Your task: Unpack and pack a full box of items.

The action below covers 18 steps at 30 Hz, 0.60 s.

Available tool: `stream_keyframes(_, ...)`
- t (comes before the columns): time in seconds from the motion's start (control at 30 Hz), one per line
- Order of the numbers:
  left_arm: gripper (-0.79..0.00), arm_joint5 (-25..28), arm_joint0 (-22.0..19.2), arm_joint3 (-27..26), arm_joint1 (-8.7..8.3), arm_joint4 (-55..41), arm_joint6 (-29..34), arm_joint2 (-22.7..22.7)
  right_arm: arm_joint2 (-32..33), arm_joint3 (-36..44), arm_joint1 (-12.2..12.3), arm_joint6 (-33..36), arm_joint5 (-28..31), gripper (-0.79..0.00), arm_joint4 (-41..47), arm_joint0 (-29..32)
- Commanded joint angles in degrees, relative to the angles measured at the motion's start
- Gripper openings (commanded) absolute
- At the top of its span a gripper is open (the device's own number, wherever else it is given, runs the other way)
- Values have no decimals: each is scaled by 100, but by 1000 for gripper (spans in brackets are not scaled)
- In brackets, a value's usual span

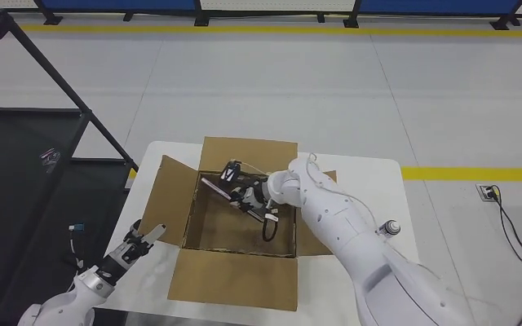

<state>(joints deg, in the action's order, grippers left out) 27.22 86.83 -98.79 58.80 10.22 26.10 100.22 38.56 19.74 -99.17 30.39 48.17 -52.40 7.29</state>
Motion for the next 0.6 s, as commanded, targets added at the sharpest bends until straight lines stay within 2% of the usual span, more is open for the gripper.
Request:
stream_keyframes(0.0, 0, -2, -5, 0, -1, -1, -9, 3, 98, 242, 147, -73, 107, -785, -40, 91)
stream_keyframes(0.1, 0, 3, -5, 5, 0, -12, -24, -2, 316, 783, 401, -147, 183, -785, -88, 328)
stream_keyframes(0.23, 0, 2, -10, 30, 2, -21, -33, -16, 862, 1857, 794, -59, -91, -785, 65, 889)
stream_keyframes(0.4, 0, -16, -17, 44, 3, -10, -47, -30, 1874, 3823, 1317, 628, -496, -785, 386, 2012)
stream_keyframes(0.57, 0, -23, -19, 58, 2, -8, -58, -20, 2790, 5650, 1648, 1331, -939, -785, 912, 3177)
